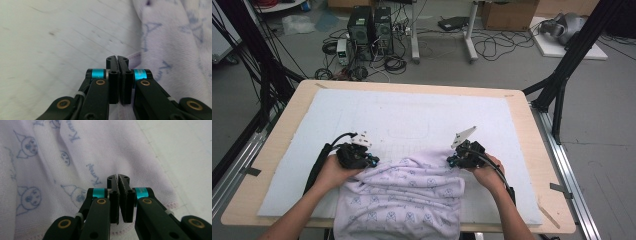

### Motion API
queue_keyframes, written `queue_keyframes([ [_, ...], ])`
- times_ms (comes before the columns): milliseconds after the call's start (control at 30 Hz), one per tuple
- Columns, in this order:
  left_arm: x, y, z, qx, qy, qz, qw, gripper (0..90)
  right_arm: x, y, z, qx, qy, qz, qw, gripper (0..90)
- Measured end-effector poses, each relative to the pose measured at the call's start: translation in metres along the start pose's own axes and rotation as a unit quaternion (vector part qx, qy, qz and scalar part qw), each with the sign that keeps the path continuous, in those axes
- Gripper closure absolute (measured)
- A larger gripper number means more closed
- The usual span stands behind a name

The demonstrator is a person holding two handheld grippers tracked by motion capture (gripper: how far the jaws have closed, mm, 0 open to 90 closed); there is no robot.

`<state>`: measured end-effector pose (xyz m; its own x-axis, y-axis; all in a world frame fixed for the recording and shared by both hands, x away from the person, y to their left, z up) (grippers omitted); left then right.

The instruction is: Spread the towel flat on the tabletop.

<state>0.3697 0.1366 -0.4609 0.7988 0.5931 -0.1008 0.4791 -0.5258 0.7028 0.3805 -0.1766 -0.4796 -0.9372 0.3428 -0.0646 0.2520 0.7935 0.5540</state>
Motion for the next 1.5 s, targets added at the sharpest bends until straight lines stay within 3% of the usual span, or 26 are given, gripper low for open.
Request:
queue_keyframes([
  [67,0.005,0.005,-0.015,-0.033,0.022,-0.003,0.9992,87.8,-0.001,0.001,-0.004,-0.003,-0.012,0.003,0.9999,87.8],
  [133,0.01,0.011,-0.035,-0.075,0.048,-0.008,0.996,87.8,-0.002,0.001,-0.011,-0.015,-0.019,0.006,0.9997,87.8],
  [233,0.018,0.011,-0.063,-0.124,0.092,-0.016,0.9879,87.9,-0.004,0.001,-0.022,-0.034,-0.029,0.011,0.999,87.8],
  [300,0.021,0.001,-0.069,-0.119,0.096,-0.021,0.9881,87.8,-0.003,0.0,-0.028,-0.041,-0.028,0.014,0.9987,87.8],
  [400,0.022,-0.016,-0.061,-0.081,0.072,-0.031,0.9936,87.3,-0.001,-0.001,-0.033,-0.052,-0.018,0.019,0.9983,87.7],
  [467,0.021,-0.025,-0.048,-0.048,0.038,-0.045,0.9971,82.7,-0.001,0.0,-0.033,-0.056,-0.01,0.02,0.9982,84.7],
  [533,0.023,-0.024,-0.041,-0.037,0.037,-0.046,0.9976,70.0,-0.004,-0.001,-0.028,-0.058,-0.004,0.031,0.9978,73.4],
  [567,0.024,-0.019,-0.035,-0.041,0.034,-0.049,0.9974,66.1,-0.006,-0.002,-0.025,-0.053,-0.007,0.037,0.9979,72.6],
  [633,0.029,-0.009,-0.027,-0.039,0.043,-0.047,0.9972,64.0,-0.013,-0.005,-0.015,-0.039,-0.014,0.053,0.9978,64.7],
  [700,0.034,0.001,-0.018,-0.036,0.05,-0.046,0.997,63.5,-0.016,-0.006,-0.008,-0.035,-0.01,0.062,0.9974,61.5],
  [767,0.039,0.006,-0.008,-0.034,0.055,-0.061,0.996,60.1,-0.019,-0.008,0.0,-0.02,-0.016,0.063,0.9977,58.6],
  [867,0.049,0.005,0.007,-0.02,0.064,-0.08,0.9945,54.3,-0.021,-0.007,0.004,-0.023,-0.014,0.069,0.9973,61.4],
  [900,0.051,0.003,0.011,-0.013,0.064,-0.081,0.9946,55.5,-0.021,-0.007,0.004,-0.023,-0.014,0.065,0.9975,64.3],
  [967,0.052,-0.005,0.02,0.02,0.054,-0.071,0.9958,75.5,-0.02,-0.007,0.004,-0.024,-0.009,0.063,0.9977,74.5],
  [1000,0.052,-0.006,0.021,0.018,0.048,-0.073,0.996,83.2,-0.019,-0.006,0.004,-0.023,-0.005,0.06,0.9979,83.1],
  [1067,0.054,-0.003,0.018,0.007,0.059,-0.072,0.9956,86.6,-0.017,-0.005,0.004,-0.018,0.006,0.045,0.9988,86.7],
  [1133,0.059,0.007,0.006,-0.031,0.092,-0.07,0.9928,87.4,-0.02,-0.003,0.0,-0.009,0.0,0.044,0.999,87.4],
  [1167,0.062,0.013,-0.002,-0.057,0.103,-0.075,0.9903,87.6,-0.025,0.002,-0.008,-0.016,-0.017,0.044,0.9988,87.6],
  [1200,0.065,0.025,-0.02,-0.114,0.12,-0.089,0.9822,87.6,-0.028,0.008,-0.016,-0.03,-0.03,0.047,0.998,87.7],
  [1233,0.067,0.033,-0.035,-0.162,0.129,-0.102,0.973,87.6,-0.035,0.019,-0.033,-0.064,-0.056,0.047,0.9953,87.8],
  [1267,0.067,0.038,-0.049,-0.196,0.137,-0.104,0.9654,87.5,-0.038,0.026,-0.047,-0.085,-0.074,0.05,0.9923,87.8],
  [1300,0.066,0.039,-0.056,-0.206,0.14,-0.104,0.9629,87.2,-0.04,0.033,-0.06,-0.105,-0.088,0.048,0.9894,87.7],
  [1333,0.065,0.035,-0.06,-0.197,0.132,-0.103,0.9661,86.8,-0.041,0.036,-0.067,-0.118,-0.091,0.046,0.9878,87.5],
  [1400,0.065,0.018,-0.053,-0.144,0.117,-0.106,0.9769,84.8,-0.036,0.036,-0.072,-0.128,-0.078,0.048,0.9876,85.7],
  [1467,0.065,-0.002,-0.041,-0.096,0.092,-0.13,0.9825,78.2,-0.028,0.03,-0.059,-0.105,-0.029,0.047,0.993,77.3],
  [1500,0.068,-0.014,-0.034,-0.064,0.096,-0.136,0.984,71.1,-0.022,0.024,-0.048,-0.074,-0.017,0.042,0.9962,70.9],
])
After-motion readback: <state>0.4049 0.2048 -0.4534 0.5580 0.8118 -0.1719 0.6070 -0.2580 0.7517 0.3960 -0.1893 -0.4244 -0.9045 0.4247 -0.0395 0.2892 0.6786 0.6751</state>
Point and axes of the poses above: each handheld gripper's, and its own axes: z roughly forward along the jaws, y roughly out of its top, x roughly to its left, the point moved 7 cm from there along z, roughly forward along the jaws, and after that the axes turned 5 degrees about -z, right-handed, at the moved point
